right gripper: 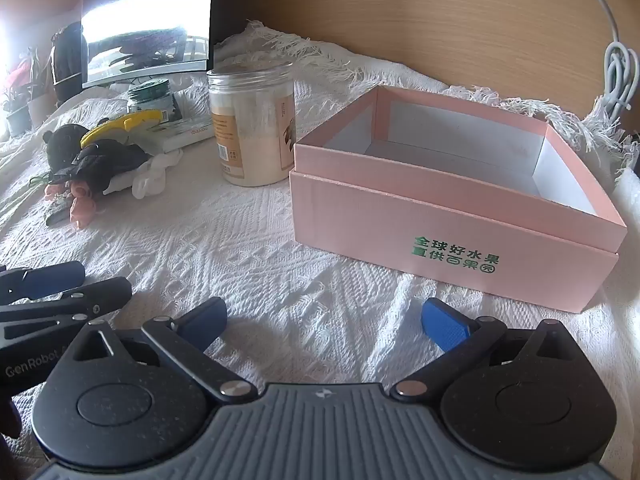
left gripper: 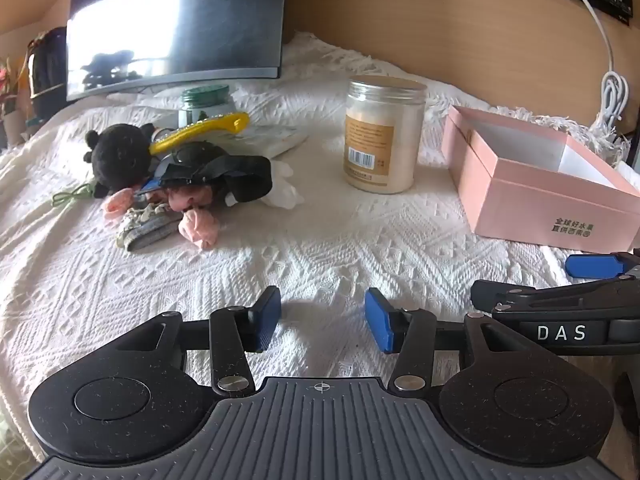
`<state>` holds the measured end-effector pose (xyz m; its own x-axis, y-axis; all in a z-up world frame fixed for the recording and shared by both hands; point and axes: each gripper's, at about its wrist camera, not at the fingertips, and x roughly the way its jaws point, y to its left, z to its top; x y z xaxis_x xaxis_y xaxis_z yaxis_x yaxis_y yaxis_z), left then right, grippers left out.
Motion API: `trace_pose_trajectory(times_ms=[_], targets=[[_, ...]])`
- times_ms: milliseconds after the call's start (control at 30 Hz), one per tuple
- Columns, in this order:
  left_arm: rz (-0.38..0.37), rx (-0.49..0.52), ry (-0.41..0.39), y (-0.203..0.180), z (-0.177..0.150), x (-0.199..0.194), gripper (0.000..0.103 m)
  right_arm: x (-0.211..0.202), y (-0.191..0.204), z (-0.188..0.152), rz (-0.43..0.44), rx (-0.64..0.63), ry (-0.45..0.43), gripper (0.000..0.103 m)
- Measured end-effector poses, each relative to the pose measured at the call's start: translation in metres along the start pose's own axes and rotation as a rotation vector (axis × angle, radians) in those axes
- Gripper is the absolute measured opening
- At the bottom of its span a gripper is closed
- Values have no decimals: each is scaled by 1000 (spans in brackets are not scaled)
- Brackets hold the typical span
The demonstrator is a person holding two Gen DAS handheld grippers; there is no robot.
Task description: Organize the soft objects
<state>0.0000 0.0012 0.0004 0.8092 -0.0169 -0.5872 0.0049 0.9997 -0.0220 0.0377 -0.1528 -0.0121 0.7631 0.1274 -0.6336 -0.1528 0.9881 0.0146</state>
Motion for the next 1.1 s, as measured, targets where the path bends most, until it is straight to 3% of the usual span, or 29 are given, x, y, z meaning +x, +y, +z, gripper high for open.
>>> trace_pose_trajectory(times_ms=[1100], targets=[[10, 15, -1, -1, 0, 0, 52, 0, 0, 0, 0, 0, 0, 103]])
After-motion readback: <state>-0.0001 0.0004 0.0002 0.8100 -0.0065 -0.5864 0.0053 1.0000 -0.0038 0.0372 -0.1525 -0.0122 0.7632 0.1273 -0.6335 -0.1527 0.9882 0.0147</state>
